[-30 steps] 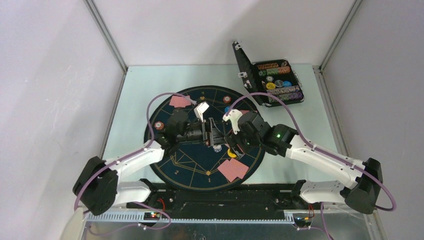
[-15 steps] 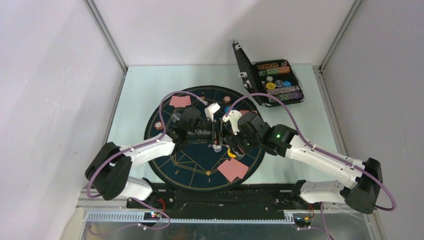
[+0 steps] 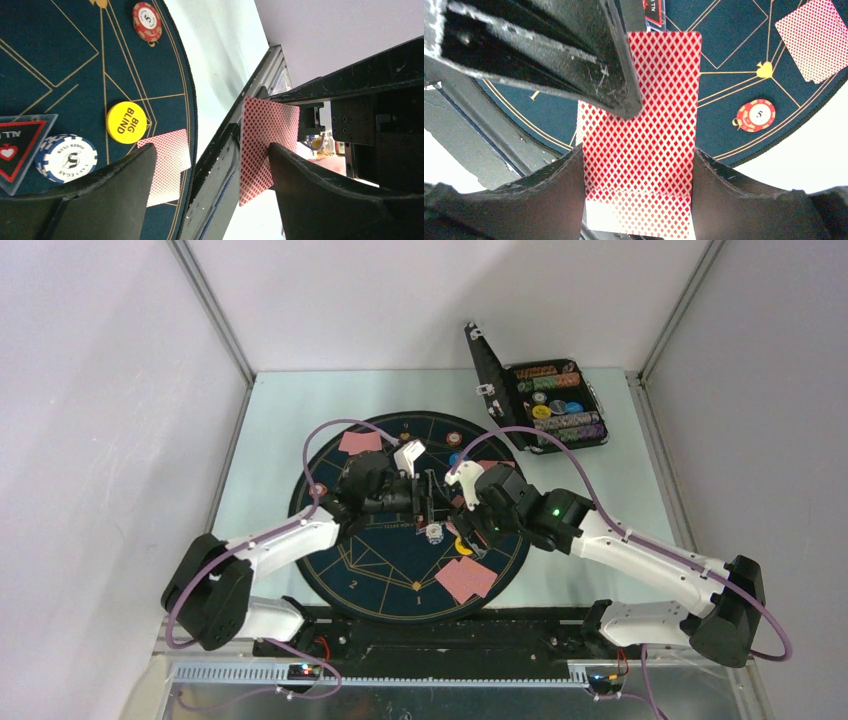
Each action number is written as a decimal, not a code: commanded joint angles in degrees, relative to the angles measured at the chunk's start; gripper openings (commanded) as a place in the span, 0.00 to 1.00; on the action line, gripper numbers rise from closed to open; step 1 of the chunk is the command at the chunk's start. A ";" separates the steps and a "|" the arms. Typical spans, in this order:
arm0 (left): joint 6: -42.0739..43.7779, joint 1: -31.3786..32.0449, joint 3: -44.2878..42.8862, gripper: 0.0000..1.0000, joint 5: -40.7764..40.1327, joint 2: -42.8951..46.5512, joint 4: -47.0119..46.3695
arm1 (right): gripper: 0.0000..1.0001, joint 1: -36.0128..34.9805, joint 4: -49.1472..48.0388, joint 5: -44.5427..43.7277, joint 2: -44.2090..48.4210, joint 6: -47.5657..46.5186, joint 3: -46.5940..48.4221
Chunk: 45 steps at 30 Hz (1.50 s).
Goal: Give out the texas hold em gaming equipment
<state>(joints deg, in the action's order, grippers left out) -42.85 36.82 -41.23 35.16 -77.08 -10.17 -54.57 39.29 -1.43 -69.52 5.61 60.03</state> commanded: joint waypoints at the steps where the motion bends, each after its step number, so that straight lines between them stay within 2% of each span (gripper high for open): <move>1: 3.64 -1.26 0.95 0.86 -3.53 2.49 3.52 | 0.00 -0.30 -2.10 -0.14 2.04 -0.12 1.65; 5: 3.55 -1.35 0.58 0.77 -2.56 3.79 3.55 | 0.00 -0.30 -2.19 -0.15 1.76 -0.09 1.64; 9: 2.64 -1.31 0.46 0.65 -1.34 6.17 2.60 | 0.00 -0.30 -2.20 -0.19 1.67 -0.09 1.66; 11: 2.50 -1.31 0.34 0.54 -1.71 7.89 2.78 | 0.00 -0.30 -2.20 -0.24 1.62 -0.07 1.59; 13: 3.16 -1.34 0.05 0.33 -3.98 10.07 5.94 | 0.00 -0.34 -2.13 -0.46 1.72 0.02 1.65; 18: 4.71 -1.90 0.12 0.17 -12.79 16.39 12.80 | 0.00 -0.30 -1.96 -0.83 1.82 0.17 1.64; 21: 4.24 -3.94 1.24 0.01 -15.79 20.27 16.00 | 0.00 -0.32 -1.85 -1.27 1.84 0.32 1.65; 23: 3.47 -5.97 3.00 0.00 -15.66 22.67 15.55 | 0.00 -0.28 -1.85 -1.33 1.84 0.41 1.62; 28: 0.50 -11.50 7.28 0.00 -16.35 27.97 14.02 | 0.00 -0.28 -1.77 -1.47 1.84 0.37 1.60; 31: -1.81 -15.85 10.71 0.00 -10.84 29.37 8.36 | 0.00 -0.24 -1.84 -1.47 1.84 0.37 1.62; 33: -3.59 -16.39 11.37 0.17 -4.07 27.92 3.19 | 0.00 -0.27 -2.03 -1.36 1.71 0.25 1.66; 34: -4.14 -16.26 11.09 0.37 -1.73 26.97 -0.25 | 0.00 -0.28 -2.07 -1.24 1.63 0.21 1.67; 35: -5.09 -16.08 10.91 0.45 2.12 24.89 -1.81 | 0.00 -0.23 -2.17 -1.22 1.61 0.20 1.60; 36: -5.33 -15.37 10.54 0.58 3.34 23.91 -3.92 | 0.00 -0.20 -2.18 -1.21 1.59 0.20 1.64; 38: -5.25 -13.33 9.66 0.72 4.38 21.48 -5.26 | 0.00 -0.24 -2.28 -1.18 1.51 0.19 1.66; 40: -4.64 -10.53 8.48 0.79 4.78 19.14 -6.03 | 0.00 -0.23 -2.29 -1.28 1.41 0.24 1.66; 45: -4.67 -6.00 6.23 0.81 4.93 12.81 -7.82 | 0.00 -0.25 -2.44 -1.00 1.16 0.24 1.66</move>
<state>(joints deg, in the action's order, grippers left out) -47.11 28.03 -31.75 36.88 -61.32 -12.19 -54.63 39.16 -1.80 -69.21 5.63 60.03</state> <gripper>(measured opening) 0.806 0.655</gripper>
